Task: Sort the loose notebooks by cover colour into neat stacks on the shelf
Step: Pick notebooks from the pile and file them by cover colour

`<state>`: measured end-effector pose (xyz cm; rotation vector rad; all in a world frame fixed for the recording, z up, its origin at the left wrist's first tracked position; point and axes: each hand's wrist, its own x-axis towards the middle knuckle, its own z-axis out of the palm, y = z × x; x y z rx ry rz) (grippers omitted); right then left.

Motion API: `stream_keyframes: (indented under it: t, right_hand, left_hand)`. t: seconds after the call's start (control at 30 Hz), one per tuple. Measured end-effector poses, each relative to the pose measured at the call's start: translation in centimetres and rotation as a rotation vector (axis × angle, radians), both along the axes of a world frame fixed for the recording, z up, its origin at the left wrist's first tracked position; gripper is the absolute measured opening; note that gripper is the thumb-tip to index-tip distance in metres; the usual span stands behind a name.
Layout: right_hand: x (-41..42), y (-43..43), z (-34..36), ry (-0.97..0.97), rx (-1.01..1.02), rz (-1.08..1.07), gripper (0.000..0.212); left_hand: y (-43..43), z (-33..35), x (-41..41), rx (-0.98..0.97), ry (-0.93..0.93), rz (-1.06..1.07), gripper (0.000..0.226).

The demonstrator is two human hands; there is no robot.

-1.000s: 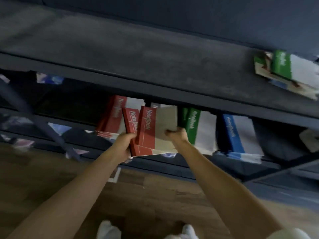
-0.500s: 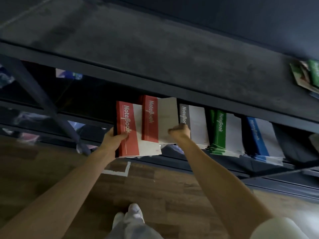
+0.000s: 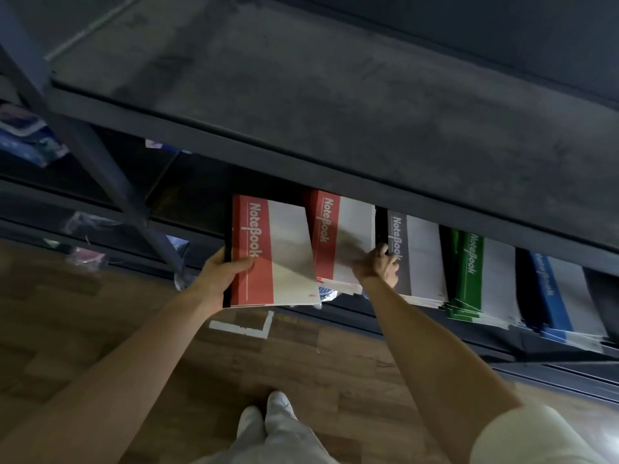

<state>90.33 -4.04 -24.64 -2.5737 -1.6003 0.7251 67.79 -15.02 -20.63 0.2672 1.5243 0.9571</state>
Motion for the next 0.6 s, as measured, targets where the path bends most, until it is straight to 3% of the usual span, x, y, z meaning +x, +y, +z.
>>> stream_keyframes:
  t: [0.03,0.1,0.2,0.27,0.37,0.6]
  right_hand:
    - [-0.2,-0.1,0.3,0.000,0.047,0.046,0.053]
    - [-1.0,-0.1,1.1,0.195,0.055,0.111,0.036]
    - [-2.5,-1.5,3.3,0.623,-0.381,0.073,0.033]
    - [-2.8,-2.2,3.0,0.687,-0.535,0.072,0.041]
    - [-2.2,-2.6,2.3,0.738,-0.410,-0.033,0.060]
    - [0.6,-1.9,1.2,0.637,-0.100,-0.129,0.054]
  left_hand:
    - [0.2,0.1,0.1,0.000,0.003,-0.009,0.036]
    - [0.7,0.3,0.4,0.000,0.002,-0.038,0.040]
    - [1.3,0.4,1.5,0.018,-0.003,-0.093,0.044]
    - [1.7,0.3,2.1,0.037,0.014,-0.107,0.048]
    - [2.3,-0.1,2.9,0.051,0.039,-0.109,0.053]
    - [2.8,-0.6,5.2,0.081,-0.072,0.003,0.042]
